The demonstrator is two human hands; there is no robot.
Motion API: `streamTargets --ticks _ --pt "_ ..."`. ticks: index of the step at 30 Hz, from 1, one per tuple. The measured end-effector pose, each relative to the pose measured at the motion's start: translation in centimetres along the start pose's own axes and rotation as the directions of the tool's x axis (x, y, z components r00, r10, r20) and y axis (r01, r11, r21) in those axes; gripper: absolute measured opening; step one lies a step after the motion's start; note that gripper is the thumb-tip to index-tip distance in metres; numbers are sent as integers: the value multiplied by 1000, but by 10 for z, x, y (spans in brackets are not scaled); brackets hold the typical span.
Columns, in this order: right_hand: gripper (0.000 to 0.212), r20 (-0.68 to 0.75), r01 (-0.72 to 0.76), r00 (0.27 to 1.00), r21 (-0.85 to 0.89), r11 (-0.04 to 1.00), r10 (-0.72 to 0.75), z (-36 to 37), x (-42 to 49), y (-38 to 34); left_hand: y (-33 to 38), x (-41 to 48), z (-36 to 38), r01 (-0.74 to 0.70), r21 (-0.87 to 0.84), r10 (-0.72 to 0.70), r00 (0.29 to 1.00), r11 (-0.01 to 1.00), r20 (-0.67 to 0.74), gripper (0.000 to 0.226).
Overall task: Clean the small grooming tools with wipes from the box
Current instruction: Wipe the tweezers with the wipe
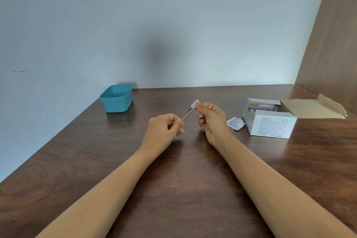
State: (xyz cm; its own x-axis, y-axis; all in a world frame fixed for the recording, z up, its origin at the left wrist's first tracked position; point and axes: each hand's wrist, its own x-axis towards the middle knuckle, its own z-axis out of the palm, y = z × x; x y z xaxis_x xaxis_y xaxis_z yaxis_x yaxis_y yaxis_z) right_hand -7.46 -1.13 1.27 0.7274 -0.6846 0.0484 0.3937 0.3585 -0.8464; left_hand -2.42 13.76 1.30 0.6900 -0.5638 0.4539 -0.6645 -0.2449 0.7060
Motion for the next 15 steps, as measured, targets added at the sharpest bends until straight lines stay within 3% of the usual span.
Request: streamTargets --ticks 15 --pt "45 -61 38 998 113 993 -31 -5 3 2 4 -4 3 23 -8 -23 998 1000 56 18"
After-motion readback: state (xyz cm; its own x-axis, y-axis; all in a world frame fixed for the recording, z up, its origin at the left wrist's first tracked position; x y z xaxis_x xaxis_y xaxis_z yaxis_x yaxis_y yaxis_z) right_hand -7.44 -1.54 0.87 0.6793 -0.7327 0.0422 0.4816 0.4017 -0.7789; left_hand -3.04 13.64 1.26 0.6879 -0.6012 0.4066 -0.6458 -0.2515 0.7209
